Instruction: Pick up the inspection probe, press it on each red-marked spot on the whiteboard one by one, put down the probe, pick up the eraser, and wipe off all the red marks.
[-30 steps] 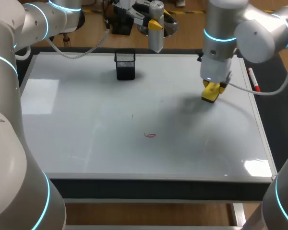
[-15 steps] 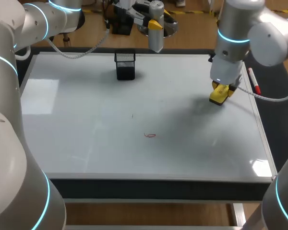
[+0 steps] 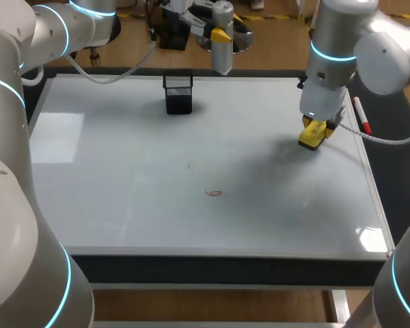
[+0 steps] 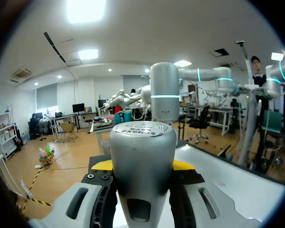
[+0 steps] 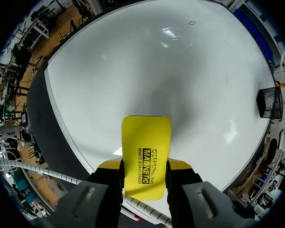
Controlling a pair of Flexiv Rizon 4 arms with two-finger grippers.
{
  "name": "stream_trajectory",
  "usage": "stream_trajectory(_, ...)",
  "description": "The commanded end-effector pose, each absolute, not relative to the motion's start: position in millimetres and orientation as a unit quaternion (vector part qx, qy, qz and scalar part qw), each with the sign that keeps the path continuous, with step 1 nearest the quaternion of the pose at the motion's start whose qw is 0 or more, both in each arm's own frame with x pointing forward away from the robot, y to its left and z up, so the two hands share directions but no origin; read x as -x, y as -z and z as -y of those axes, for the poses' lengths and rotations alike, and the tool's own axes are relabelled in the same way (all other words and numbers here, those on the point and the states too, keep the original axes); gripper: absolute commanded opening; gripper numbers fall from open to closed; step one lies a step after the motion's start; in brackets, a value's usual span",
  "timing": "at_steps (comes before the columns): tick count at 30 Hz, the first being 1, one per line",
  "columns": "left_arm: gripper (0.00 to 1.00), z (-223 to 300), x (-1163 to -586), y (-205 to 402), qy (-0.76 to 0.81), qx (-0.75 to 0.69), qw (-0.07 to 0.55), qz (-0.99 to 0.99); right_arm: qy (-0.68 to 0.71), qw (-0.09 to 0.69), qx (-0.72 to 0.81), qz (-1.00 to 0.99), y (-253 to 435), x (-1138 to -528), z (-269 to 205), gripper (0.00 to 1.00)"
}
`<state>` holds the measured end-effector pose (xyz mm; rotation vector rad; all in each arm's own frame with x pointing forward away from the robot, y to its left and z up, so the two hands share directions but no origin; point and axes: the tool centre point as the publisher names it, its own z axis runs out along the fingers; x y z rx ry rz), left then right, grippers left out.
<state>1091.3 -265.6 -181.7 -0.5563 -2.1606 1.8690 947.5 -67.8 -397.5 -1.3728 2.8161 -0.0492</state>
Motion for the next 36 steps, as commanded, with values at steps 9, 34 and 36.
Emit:
stream_trajectory(9, 0.0, 267, -1095, 183, -0.626, 0.232, 0.16, 0.727, 0.016, 0.004, 0.439, -0.898, 397, -948, 69, 0.0)
stream_trajectory(34, 0.0, 244, -941, 164, -0.606, 0.293, 0.158, 0.722, 0.016, 0.004, 0.439, -0.898, 397, -948, 69, 0.0)
stream_trajectory(36, 0.0, 241, -929, 165, -0.606, 0.293, 0.158, 0.722, 0.016, 0.004, 0.439, -0.898, 397, -948, 69, 0.0)
